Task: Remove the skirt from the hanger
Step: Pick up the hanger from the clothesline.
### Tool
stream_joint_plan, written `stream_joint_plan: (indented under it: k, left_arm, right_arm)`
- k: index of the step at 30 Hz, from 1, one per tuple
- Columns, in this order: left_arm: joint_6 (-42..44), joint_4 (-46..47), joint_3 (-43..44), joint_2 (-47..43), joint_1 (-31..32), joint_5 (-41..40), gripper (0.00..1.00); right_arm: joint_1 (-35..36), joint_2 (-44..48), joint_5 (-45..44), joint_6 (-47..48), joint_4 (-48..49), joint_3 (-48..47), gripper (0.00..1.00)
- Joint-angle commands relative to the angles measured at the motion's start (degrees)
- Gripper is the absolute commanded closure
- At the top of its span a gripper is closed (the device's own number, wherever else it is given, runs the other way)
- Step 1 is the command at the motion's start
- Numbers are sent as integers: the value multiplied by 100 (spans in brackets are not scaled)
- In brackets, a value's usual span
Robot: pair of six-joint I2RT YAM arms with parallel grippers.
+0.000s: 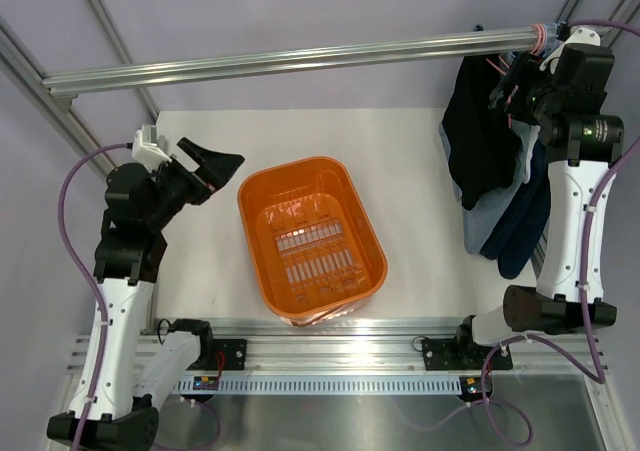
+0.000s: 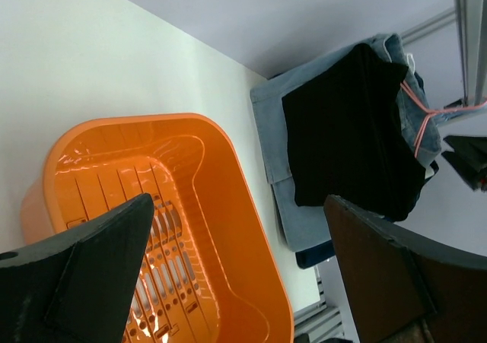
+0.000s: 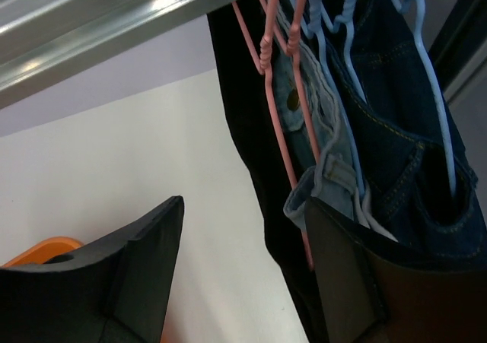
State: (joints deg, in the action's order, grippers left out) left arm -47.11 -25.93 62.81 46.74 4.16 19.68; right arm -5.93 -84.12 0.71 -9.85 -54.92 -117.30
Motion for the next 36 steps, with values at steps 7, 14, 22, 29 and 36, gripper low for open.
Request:
stream_joint_plan:
  k: [7,14,22,29,36]
  left_arm:
    - [167,800,-251,222,93,290,1]
    - [158,1020,-234,265,93,572,1]
    - [159,1161,-313,265,111,703,1]
    - [194,1196,-313,301,137,748,1]
    - [317,1090,-172,344,216,783,1]
  right_arm:
    - [-22,-298,290,273,877,163,31]
    - [-22,-254,202,466,1606,479,33]
    - [-22,-272,17,624,2036,944,34]
    - [-13,-115,8,589,2336,1646,41]
    - [48,431,270,571,3092,2475,100]
